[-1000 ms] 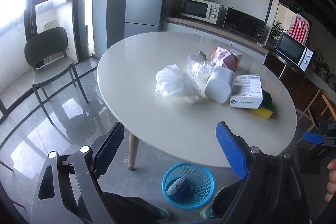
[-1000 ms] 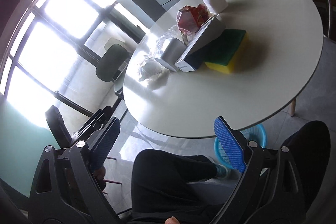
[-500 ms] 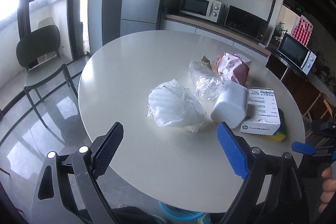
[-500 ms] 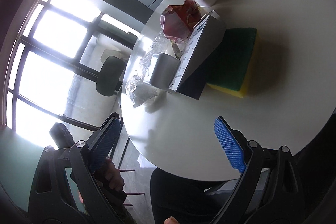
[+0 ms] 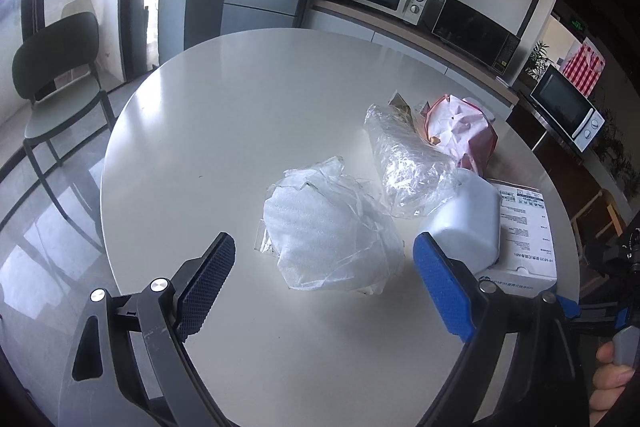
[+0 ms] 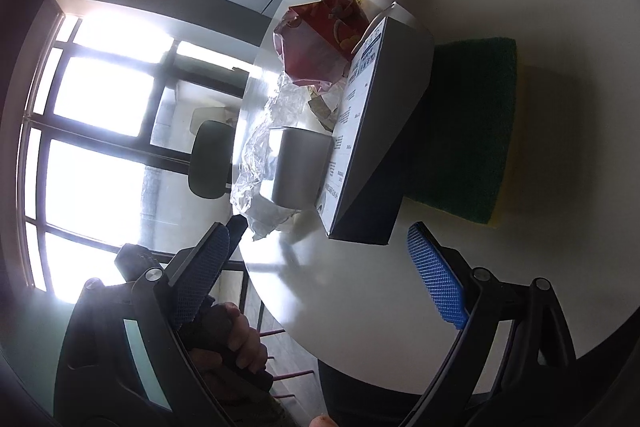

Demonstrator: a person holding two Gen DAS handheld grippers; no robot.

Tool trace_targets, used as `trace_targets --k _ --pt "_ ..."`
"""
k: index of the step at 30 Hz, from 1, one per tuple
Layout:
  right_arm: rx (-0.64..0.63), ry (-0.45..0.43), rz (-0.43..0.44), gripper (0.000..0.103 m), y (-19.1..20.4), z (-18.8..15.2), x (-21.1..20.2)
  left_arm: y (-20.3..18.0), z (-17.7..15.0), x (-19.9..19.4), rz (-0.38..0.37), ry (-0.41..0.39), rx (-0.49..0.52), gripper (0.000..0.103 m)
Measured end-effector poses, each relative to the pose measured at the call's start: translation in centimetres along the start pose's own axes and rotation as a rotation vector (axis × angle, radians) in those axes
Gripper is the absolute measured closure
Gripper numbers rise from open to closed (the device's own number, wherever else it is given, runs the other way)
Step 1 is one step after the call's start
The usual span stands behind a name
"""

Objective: Collect trash
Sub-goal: 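Grasp the plastic-wrapped foam with left tool while right tool grasps white box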

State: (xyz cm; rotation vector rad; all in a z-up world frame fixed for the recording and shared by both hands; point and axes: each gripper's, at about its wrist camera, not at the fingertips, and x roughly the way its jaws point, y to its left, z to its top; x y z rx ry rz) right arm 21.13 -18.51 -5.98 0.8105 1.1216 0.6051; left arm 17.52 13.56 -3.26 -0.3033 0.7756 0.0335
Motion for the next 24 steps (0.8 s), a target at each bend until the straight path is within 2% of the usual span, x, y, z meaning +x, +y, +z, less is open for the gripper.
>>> trace_targets --k 5,7,8,9,11,12,18,24 --pt "0.006 0.012 -0.004 0.029 0.0 0.7 0.8 -0.1 0.6 1.3 -0.026 0.035 0.003 0.014" --pt "0.014 0.015 -0.007 0.036 -0.1 0.7 0.9 0.0 0.5 1.9 -0.023 0.056 0.001 0.016" --pt "0.02 0.015 -0.01 0.039 -0.3 0.8 1.0 0.2 0.4 2.1 -0.022 0.062 -0.004 0.02" --pt "0.024 0.019 -0.015 0.047 -0.4 0.7 1.0 0.3 0.4 2.2 -0.03 0.069 -0.01 0.03" --pt "0.029 0.032 -0.032 0.059 -0.6 0.5 1.1 0.3 0.2 2.3 -0.052 0.074 -0.017 0.034" --pt "0.029 0.037 -0.039 0.069 -0.7 0.4 1.3 0.3 0.1 2.2 -0.059 0.073 -0.015 0.038" --pt "-0.011 0.028 -0.044 0.072 -0.4 -0.5 1.1 0.3 -0.4 1.2 -0.089 0.049 -0.038 0.06" --pt "-0.084 -0.021 -0.048 0.072 1.1 -1.6 -0.2 0.1 -0.8 -1.5 -0.089 -0.013 -0.058 0.063"
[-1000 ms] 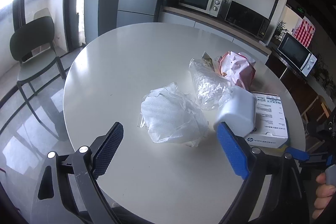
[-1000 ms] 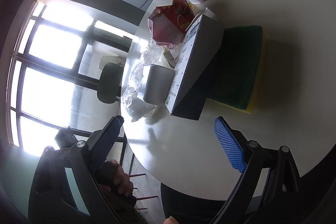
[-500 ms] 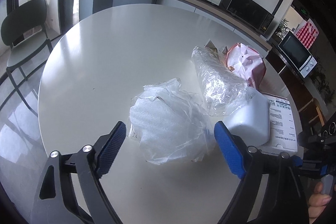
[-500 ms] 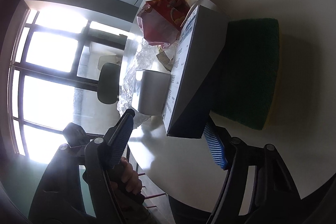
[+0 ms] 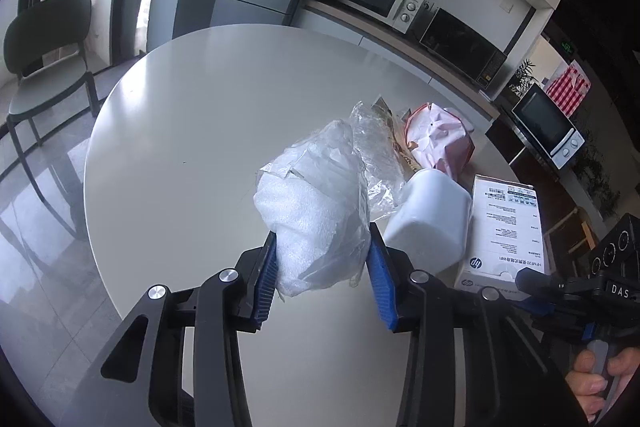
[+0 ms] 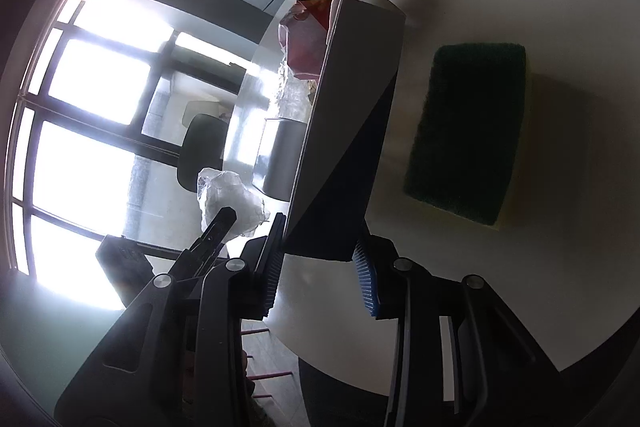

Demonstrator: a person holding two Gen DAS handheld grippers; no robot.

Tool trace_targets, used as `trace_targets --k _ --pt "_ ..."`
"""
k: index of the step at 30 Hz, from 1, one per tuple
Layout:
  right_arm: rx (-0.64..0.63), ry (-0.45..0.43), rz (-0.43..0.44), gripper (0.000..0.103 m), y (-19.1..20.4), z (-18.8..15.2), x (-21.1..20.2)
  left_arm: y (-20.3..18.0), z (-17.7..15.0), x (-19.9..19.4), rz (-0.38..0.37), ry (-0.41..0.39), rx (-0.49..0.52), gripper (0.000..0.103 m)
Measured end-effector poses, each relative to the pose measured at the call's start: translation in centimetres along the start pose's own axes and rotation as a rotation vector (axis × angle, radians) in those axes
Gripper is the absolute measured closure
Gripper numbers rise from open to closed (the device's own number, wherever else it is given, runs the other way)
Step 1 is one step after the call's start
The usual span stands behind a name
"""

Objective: Collect trash
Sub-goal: 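Grasp the plastic-wrapped foam with left tool while right tool grasps white box, then carry the foam and white box down over the wastebasket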

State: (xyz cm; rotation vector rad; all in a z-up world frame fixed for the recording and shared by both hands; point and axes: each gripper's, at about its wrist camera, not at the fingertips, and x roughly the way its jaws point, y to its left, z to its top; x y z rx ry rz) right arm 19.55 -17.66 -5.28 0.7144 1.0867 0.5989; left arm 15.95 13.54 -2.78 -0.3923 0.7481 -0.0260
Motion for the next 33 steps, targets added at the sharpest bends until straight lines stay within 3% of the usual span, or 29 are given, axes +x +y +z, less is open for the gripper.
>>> trace_targets --k 14,23,33 --pt "-0.206 -0.124 -0.106 0.072 0.7 -2.3 -4.8 -2.5 -2.6 -4.8 0.01 -0.058 0.044 0.063" --pt "-0.412 -0.228 -0.201 0.072 0.4 -4.4 -8.0 -4.8 -5.1 -7.4 0.005 -0.084 0.114 0.063" --pt "-0.606 -0.253 -0.237 0.072 -1.1 -8.5 -12.4 -6.9 -9.5 -9.6 -0.039 -0.024 0.226 0.063"
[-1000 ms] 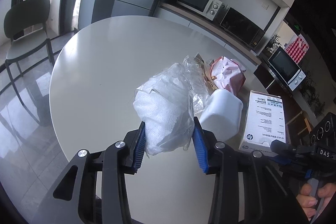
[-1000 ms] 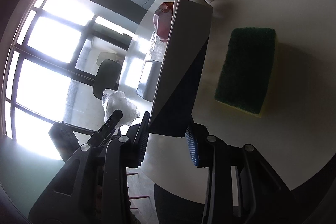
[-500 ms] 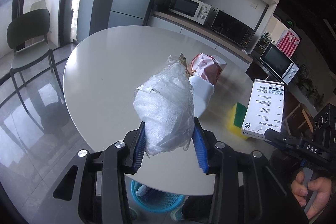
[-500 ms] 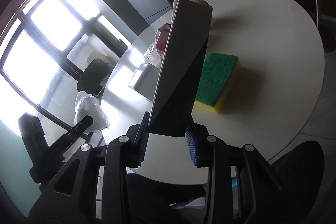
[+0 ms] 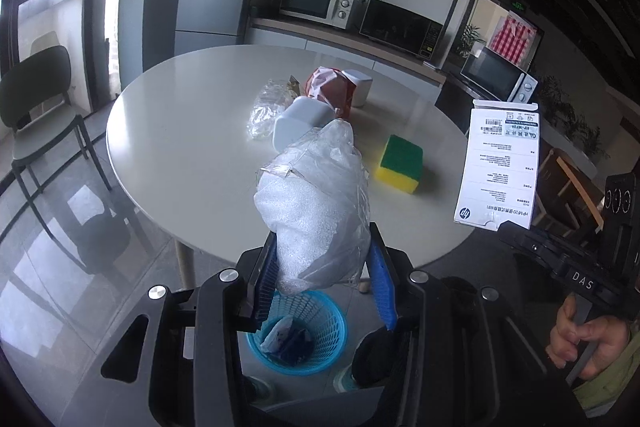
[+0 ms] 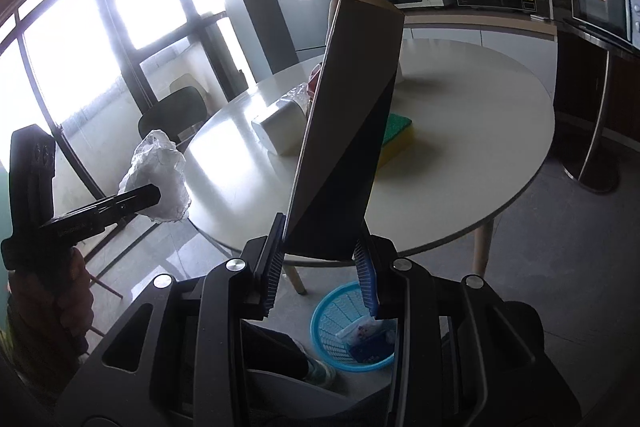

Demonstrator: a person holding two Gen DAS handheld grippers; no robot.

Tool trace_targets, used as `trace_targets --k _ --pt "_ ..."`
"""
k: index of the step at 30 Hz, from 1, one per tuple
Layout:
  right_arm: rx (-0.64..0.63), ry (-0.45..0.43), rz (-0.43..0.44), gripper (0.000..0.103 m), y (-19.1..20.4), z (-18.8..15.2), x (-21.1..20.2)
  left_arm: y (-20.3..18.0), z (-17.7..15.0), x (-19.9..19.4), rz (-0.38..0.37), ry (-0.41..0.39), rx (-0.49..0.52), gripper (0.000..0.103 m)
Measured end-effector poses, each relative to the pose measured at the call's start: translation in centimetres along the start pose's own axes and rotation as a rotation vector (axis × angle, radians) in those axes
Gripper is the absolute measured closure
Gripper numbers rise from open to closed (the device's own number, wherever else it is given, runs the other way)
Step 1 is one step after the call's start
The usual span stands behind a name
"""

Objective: Collect trash
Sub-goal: 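Carry the foam and white box down over the wastebasket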

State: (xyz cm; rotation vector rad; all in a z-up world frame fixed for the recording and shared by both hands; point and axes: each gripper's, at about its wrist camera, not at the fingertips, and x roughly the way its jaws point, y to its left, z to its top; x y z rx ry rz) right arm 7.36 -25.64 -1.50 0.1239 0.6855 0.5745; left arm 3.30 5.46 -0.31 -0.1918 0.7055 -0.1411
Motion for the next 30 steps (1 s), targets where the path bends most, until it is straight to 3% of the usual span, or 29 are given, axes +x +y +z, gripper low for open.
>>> trace_targets --k 8,15,30 --pt "-0.081 0.028 0.01 0.072 -0.7 -2.8 -2.5 -0.9 -3.3 -0.9 -0.032 0.08 0.031 0.063" --pt "-0.141 0.12 0.026 0.072 -0.1 -5.2 -2.8 -1.7 -5.9 0.1 -0.052 0.152 0.063 0.063" --pt "-0.112 0.335 0.032 0.072 -1.3 -9.1 1.0 0.6 -11.1 6.0 -0.021 0.326 -0.006 0.063"
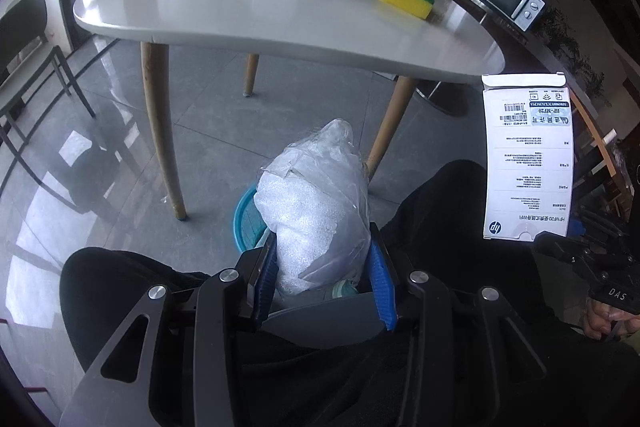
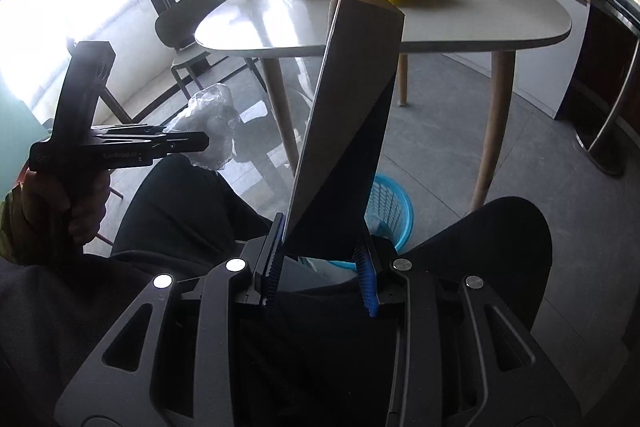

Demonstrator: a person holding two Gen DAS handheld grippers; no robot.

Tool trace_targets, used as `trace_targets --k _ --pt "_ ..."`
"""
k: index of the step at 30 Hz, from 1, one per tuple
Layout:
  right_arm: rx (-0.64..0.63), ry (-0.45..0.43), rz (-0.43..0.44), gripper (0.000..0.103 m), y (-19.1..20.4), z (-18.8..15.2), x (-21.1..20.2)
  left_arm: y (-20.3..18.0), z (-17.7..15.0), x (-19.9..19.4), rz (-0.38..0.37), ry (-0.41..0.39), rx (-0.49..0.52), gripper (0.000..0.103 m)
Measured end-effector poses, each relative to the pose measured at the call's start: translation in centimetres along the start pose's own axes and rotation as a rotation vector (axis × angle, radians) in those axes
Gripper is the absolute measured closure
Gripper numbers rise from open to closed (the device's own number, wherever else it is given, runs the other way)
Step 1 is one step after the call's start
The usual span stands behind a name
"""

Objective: Collect trash
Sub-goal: 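Carry the foam and white box down over the wastebasket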

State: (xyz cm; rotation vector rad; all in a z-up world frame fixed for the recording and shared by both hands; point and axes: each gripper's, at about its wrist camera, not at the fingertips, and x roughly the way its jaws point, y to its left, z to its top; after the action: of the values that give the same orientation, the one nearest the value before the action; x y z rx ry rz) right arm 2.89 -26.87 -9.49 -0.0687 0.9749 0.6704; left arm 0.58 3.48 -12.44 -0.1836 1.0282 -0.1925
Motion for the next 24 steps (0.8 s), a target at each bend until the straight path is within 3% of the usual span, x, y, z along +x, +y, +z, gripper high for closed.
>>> trace_targets --k 12,24 --pt "0.078 0.174 0.032 0.072 -2.0 0.3 8.8 2.0 -0.4 4.6 0.033 0.058 -0.075 0.063" --pt "-0.002 0.309 -0.03 0.072 -0.4 2.1 17.8 4.6 -0.6 8.9 0.067 0.137 -0.192 0.063"
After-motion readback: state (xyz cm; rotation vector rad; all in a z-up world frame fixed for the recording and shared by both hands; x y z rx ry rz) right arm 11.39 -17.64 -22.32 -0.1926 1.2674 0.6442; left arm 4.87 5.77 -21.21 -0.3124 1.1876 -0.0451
